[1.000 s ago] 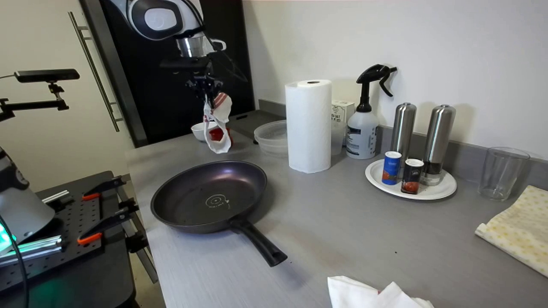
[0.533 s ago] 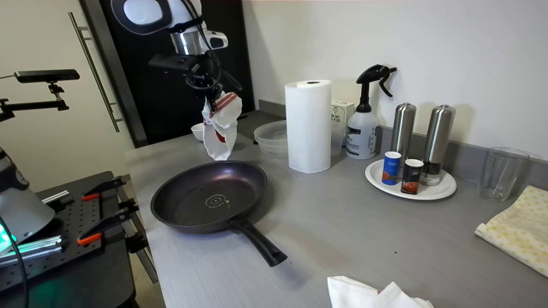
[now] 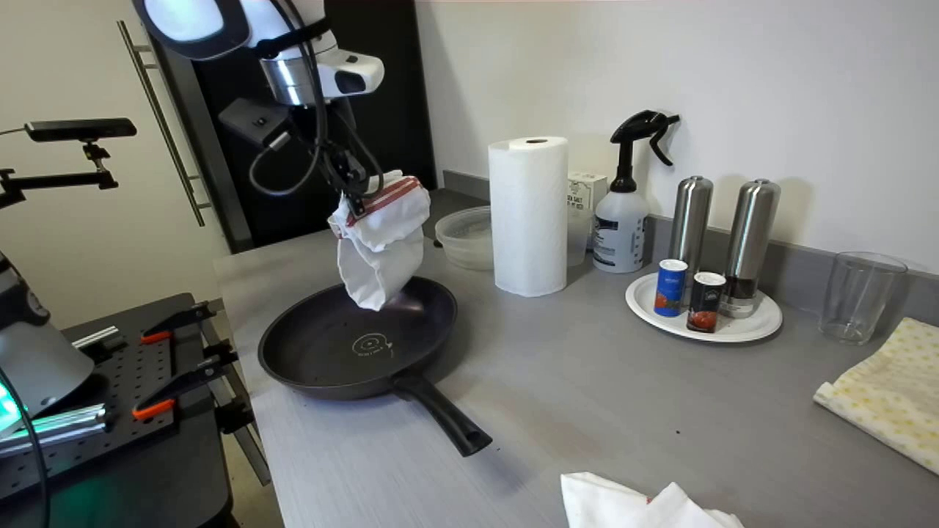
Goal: Use the tea towel to wipe the pan
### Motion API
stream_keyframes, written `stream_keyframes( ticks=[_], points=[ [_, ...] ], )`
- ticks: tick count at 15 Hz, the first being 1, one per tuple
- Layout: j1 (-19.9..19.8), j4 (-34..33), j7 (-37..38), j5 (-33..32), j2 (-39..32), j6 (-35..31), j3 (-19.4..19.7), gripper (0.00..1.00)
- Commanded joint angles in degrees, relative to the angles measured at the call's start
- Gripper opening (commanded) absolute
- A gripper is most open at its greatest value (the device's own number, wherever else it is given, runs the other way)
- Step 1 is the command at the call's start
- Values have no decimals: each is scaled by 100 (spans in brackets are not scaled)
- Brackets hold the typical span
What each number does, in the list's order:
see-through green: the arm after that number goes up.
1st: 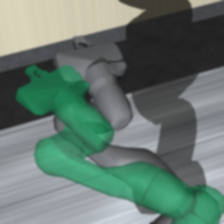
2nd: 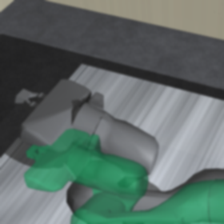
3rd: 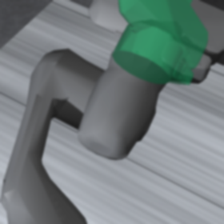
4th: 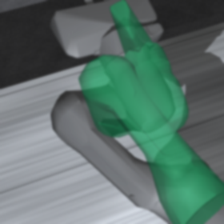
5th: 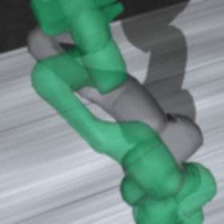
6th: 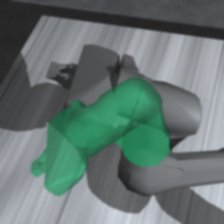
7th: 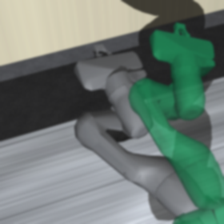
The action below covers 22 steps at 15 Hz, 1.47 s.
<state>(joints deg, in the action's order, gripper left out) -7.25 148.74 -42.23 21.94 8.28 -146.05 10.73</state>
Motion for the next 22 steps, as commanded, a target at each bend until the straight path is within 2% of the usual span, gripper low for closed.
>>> stream_keyframes(
  ticks=[1, 5, 13, 22],
  points=[
    [-153, 331, 284, -86, 288, -87, 281, 3],
    [-282, 474, 571, -238, 144, -226, 436, 3],
    [-399, 413, 1612, -962, -519, -557, 410, 3],
    [-391, -247, 1558, -696, -1641, -597, -68, 3]
  ],
)
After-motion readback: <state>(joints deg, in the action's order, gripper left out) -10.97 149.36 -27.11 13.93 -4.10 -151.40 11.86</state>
